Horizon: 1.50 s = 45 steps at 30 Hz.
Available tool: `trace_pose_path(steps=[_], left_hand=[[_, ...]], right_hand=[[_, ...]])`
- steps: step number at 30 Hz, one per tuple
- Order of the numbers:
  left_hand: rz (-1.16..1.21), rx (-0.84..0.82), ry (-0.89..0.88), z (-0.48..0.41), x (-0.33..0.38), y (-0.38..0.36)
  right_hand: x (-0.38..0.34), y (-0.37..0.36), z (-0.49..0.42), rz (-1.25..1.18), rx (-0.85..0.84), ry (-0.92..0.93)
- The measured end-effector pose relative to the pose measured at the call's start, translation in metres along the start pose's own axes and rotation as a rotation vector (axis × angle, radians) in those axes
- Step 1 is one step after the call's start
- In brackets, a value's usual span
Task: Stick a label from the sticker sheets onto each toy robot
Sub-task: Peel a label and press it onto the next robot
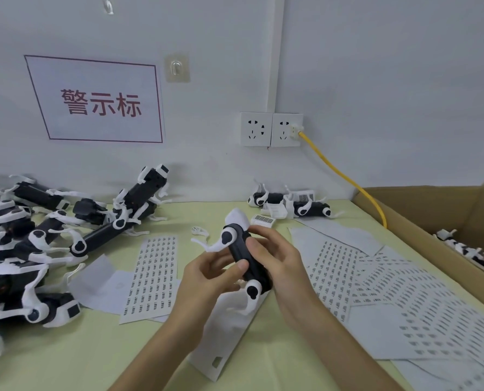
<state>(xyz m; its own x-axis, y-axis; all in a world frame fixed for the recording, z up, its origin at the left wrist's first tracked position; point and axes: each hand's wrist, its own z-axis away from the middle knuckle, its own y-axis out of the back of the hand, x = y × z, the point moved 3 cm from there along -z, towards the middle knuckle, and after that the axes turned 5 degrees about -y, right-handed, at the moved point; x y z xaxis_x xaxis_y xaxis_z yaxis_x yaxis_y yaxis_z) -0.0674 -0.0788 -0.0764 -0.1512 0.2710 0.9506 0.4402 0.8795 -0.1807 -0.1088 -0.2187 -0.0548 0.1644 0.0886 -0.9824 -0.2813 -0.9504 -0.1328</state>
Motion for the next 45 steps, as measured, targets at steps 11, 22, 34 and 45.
trace_pose_path(steps=[11, 22, 34, 45], left_hand=[[0.297, -0.056, 0.107, 0.002, 0.004, -0.001], [0.154, -0.168, 0.097, 0.0, 0.007, 0.003], [0.083, -0.149, 0.032, 0.001, 0.008, 0.0], [0.301, 0.019, 0.123, -0.001, 0.005, 0.015]], right_hand=[[-0.006, 0.004, -0.002, 0.064, -0.223, 0.035], [-0.003, 0.004, -0.002, 0.014, -0.027, -0.046], [-0.011, 0.0, 0.003, 0.011, -0.002, -0.047], [-0.006, -0.009, 0.007, 0.18, -0.078, 0.158]])
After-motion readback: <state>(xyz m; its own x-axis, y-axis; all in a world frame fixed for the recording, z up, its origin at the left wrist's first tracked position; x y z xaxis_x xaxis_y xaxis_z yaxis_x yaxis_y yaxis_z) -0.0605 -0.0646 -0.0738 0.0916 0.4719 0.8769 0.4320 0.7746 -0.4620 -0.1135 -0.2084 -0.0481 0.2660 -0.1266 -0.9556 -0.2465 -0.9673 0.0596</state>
